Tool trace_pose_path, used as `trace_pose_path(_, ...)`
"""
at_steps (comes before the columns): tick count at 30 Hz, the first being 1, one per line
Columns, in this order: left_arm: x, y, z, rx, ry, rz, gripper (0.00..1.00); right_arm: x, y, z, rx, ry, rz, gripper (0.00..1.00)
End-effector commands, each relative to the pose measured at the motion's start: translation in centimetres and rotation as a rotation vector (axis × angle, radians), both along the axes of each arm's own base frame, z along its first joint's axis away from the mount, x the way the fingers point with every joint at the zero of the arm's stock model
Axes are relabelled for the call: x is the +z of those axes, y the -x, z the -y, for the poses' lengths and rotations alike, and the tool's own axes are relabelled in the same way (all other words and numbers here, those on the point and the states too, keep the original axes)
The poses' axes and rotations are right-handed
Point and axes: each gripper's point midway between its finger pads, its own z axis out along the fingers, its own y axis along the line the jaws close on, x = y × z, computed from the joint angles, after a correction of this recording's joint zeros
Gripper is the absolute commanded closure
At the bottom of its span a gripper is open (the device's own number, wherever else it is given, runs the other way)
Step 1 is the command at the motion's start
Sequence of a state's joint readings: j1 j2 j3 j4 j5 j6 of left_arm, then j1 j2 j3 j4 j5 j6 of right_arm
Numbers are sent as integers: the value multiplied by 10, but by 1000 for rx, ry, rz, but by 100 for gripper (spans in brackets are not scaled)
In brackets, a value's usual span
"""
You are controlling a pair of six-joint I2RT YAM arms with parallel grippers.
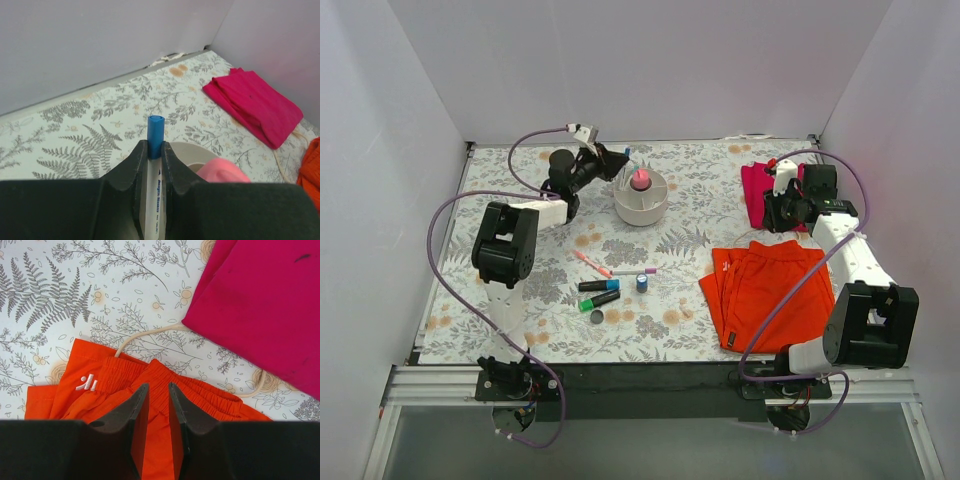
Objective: Sort the stationery into containers
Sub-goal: Place the pen in the storage box, then pick up the pen from the center of the board.
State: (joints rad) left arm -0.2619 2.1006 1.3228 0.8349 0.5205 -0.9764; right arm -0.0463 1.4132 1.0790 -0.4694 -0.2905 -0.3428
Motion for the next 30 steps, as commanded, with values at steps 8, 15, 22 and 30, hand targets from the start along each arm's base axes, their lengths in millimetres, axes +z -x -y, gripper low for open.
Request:
trace_pose_path(8, 46, 10, -4, -20, -53, 39, 36, 13, -4, -2, 6, -17, 54, 67)
trace_pose_path(15, 139, 80, -30, -57, -217, 112, 32, 19, -13, -12, 56, -59, 75, 67)
trace_pose_path(22, 51, 215, -28, -488, -628, 50, 34, 7, -9, -27, 217, -67, 91, 62)
trace_pose_path(30, -33, 251, -31, -578, -815, -163, 36, 8, -13, -35, 306, -57, 122, 40)
